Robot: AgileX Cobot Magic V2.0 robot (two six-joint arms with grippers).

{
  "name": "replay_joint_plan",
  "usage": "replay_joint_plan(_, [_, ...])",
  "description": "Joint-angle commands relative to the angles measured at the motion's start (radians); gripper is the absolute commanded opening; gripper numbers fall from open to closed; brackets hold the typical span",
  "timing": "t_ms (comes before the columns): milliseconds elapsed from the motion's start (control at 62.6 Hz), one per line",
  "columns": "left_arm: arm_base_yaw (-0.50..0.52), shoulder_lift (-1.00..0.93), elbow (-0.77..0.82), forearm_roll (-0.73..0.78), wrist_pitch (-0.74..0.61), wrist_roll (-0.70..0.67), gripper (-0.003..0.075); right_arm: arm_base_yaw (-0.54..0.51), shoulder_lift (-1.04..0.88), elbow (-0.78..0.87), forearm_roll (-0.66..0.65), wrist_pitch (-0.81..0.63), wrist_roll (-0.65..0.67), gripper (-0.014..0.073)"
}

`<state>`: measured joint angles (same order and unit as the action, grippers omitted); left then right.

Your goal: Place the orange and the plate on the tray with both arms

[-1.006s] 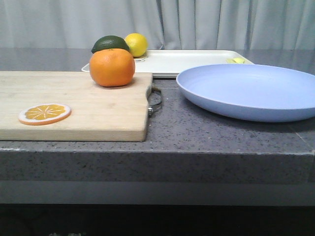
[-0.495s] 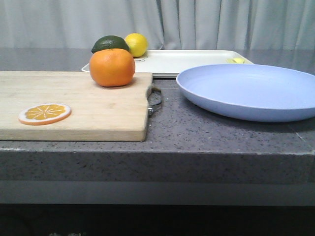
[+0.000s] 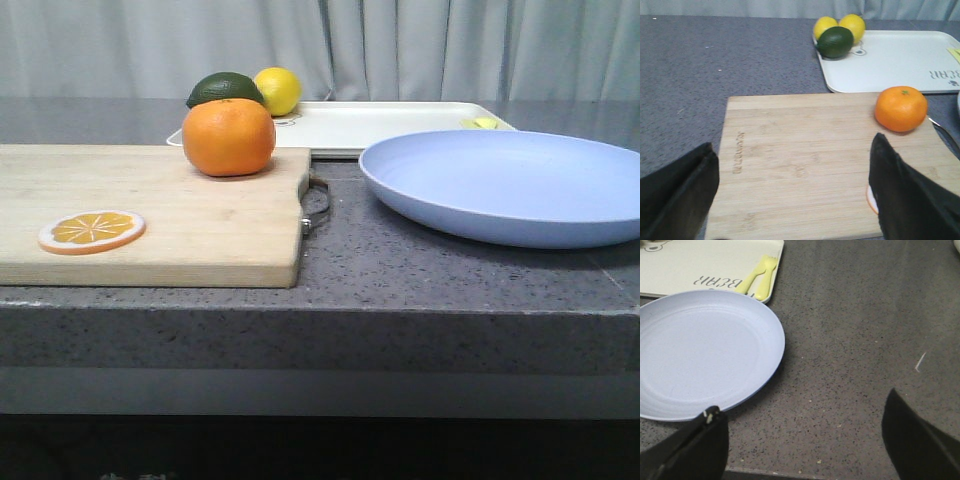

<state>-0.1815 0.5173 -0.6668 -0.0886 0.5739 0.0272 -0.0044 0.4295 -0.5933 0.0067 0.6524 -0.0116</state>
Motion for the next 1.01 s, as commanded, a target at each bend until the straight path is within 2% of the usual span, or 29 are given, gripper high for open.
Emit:
replay_joint_plan(0, [-0.069,0.064,-0.048,-0.017,-0.116,0.013,0.0610,0.000,0.014,-0.037,0.019,-0.065,-0.009,0.0633])
replay_joint_plan(208, [-0.234,0.274,-0.132,-0.010,-0.184,0.013,0.0610,0.000,0.014,-0.037,0.024,-0.065,-0.009,0.0633])
replay_joint_plan(415, [-0.344,0.525,-0.267,-0.001,-0.193,0.013,0.0610,0.000,0.014,-0.037,0.029,-0.065,-0.009,0.0633])
replay_joint_plan(990, [-0.370,1.087,-0.637,0.010,-0.158,0.013,0.0610,0.000,0.014,-0.037,0.030,-0.065,-0.009,0.0633])
